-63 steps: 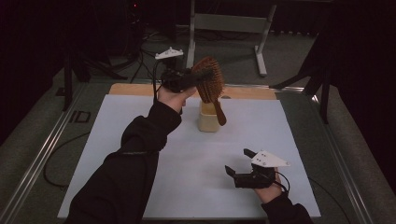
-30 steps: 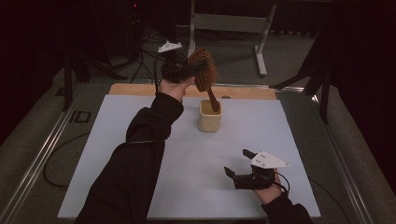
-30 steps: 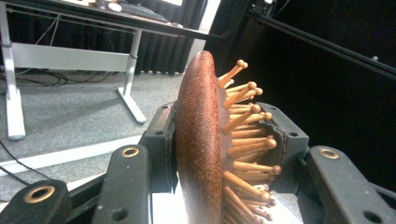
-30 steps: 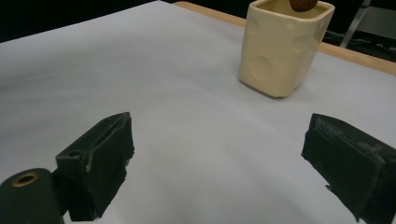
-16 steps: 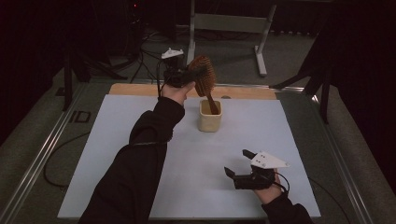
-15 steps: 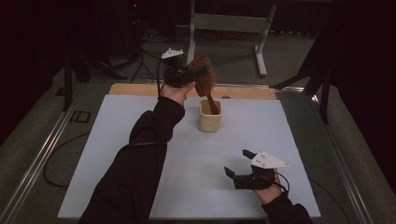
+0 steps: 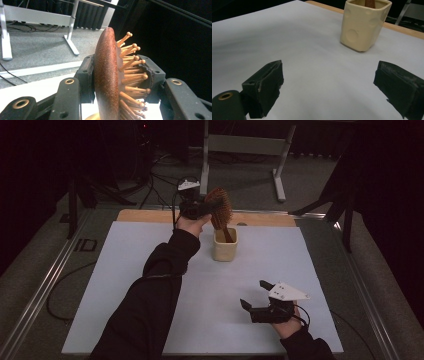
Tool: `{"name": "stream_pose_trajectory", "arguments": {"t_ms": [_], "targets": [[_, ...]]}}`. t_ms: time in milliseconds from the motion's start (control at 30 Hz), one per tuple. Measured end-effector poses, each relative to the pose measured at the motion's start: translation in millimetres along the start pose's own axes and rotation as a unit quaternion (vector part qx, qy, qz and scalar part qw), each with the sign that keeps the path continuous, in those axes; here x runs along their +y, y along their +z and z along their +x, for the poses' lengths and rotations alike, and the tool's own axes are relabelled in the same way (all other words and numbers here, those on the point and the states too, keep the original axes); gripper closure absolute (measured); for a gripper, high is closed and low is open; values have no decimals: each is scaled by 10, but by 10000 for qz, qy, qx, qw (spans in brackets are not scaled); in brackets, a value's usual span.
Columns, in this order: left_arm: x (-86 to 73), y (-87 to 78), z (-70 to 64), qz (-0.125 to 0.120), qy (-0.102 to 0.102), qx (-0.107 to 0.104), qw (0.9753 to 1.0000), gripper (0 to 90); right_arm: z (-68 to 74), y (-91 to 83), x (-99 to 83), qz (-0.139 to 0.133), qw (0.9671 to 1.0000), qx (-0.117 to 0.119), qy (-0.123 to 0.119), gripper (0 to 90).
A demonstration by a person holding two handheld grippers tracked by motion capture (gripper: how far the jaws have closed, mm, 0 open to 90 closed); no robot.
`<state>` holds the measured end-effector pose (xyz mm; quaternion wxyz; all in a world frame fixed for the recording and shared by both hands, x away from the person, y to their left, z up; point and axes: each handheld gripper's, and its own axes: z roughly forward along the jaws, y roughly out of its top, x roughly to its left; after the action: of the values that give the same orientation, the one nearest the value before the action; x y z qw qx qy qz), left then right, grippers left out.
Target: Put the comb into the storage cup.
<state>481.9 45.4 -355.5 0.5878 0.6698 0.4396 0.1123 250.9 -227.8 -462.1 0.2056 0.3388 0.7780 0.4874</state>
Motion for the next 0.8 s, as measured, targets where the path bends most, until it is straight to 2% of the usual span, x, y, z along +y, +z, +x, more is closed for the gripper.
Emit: {"name": "stream_pose_trajectory", "arguments": {"t_ms": [533, 800], "targets": [[-102, 98, 32, 119, 24, -10, 9999, 538, -6, -5, 2, -9, 10000, -16, 25, 83], [-161, 136, 76, 164, -70, -23, 9998, 537, -7, -2, 1, 9, 10000, -25, 34, 84]]}}
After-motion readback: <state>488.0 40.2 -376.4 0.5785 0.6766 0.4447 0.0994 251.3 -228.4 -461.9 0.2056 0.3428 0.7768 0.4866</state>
